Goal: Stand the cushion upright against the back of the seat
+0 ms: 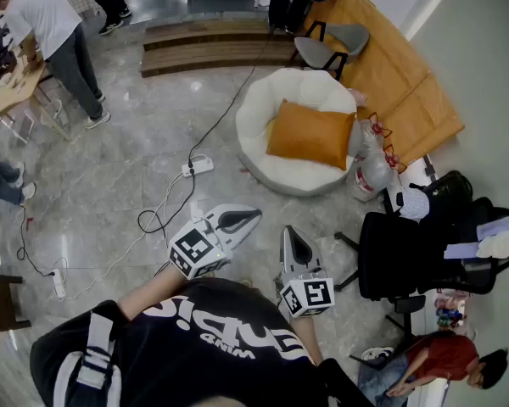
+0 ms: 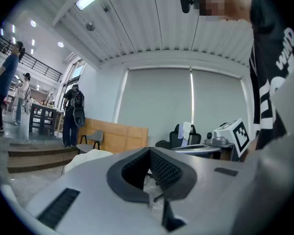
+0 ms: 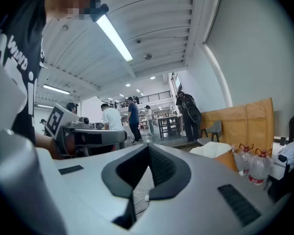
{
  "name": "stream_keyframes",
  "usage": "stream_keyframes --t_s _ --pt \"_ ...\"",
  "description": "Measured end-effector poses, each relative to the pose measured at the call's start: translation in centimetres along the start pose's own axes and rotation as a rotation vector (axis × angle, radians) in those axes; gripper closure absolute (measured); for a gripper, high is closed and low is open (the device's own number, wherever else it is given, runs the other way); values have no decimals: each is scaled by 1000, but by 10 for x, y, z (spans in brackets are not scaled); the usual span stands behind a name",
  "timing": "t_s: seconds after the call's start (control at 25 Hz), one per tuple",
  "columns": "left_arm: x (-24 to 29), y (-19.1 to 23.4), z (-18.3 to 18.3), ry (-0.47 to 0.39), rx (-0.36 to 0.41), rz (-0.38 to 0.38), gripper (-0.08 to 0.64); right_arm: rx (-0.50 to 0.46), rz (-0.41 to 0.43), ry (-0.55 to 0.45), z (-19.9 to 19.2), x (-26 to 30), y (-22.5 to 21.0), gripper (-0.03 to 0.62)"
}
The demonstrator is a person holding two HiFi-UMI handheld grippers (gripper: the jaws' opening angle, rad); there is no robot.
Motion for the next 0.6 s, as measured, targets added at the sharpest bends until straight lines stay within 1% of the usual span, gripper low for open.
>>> stream_keyframes --t_s 0.44,0.6 --pt "1 -7 -3 2 -7 10 552 7 1 9 -3 -8 -2 572" --pt "2 -7 -4 7 -15 20 552 34 26 0 -4 -8 -1 572"
Point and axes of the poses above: the fingertips, and each gripper's own axes: x forward along the fingers, y to its left, z out of its top, the point moved 4 cm from there along -x, backward along the fingers, and after that the axes turned 6 degrees about z, right-handed, at the moved point
